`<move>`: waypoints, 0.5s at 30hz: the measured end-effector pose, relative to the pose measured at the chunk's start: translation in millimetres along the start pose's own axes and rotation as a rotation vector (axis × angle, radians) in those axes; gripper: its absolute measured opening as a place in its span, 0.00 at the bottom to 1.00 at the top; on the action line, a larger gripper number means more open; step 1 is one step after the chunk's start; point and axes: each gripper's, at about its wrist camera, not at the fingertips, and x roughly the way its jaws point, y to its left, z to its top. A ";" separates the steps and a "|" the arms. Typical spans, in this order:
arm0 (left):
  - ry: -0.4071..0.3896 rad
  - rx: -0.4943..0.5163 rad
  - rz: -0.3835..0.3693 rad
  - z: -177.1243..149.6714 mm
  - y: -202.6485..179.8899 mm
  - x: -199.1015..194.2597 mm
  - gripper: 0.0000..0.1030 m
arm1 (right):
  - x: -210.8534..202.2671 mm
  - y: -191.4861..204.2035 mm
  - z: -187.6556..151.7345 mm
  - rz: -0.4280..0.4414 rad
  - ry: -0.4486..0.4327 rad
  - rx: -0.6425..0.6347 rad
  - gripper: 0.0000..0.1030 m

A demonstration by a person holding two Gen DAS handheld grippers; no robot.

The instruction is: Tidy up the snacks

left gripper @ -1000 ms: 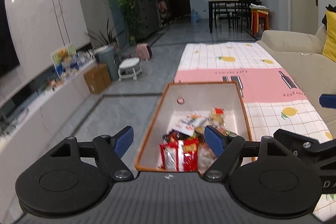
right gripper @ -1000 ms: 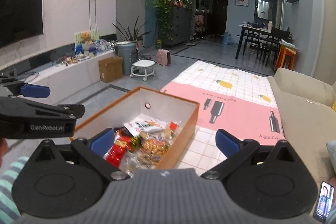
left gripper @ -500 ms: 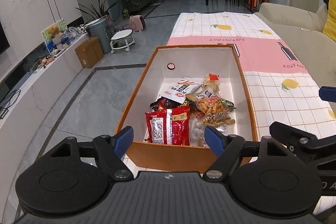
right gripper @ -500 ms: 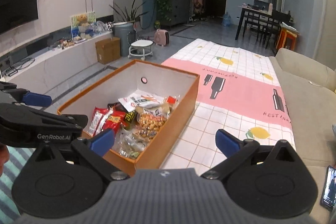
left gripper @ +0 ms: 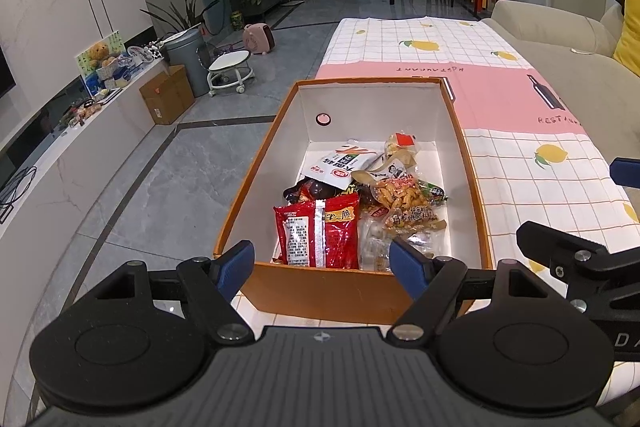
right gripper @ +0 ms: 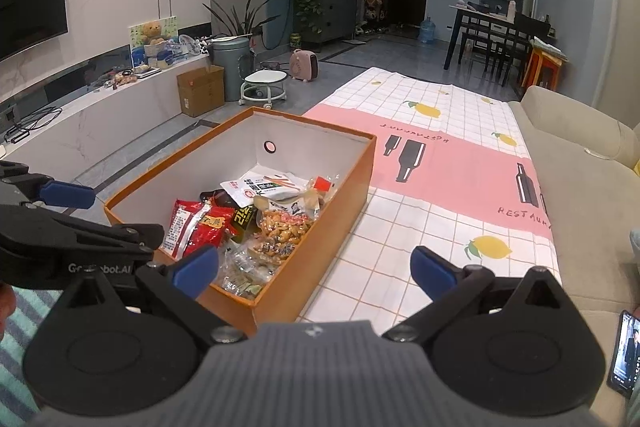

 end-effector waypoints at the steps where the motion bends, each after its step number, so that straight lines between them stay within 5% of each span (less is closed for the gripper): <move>1: 0.001 0.000 0.001 -0.1 0.0 -0.1 0.88 | -0.1 0.0 0.1 0.000 0.000 -0.001 0.96; 15: 0.015 0.002 0.005 2.0 0.1 2.7 0.87 | 1.5 -1.1 -0.3 -0.001 0.004 -0.002 0.96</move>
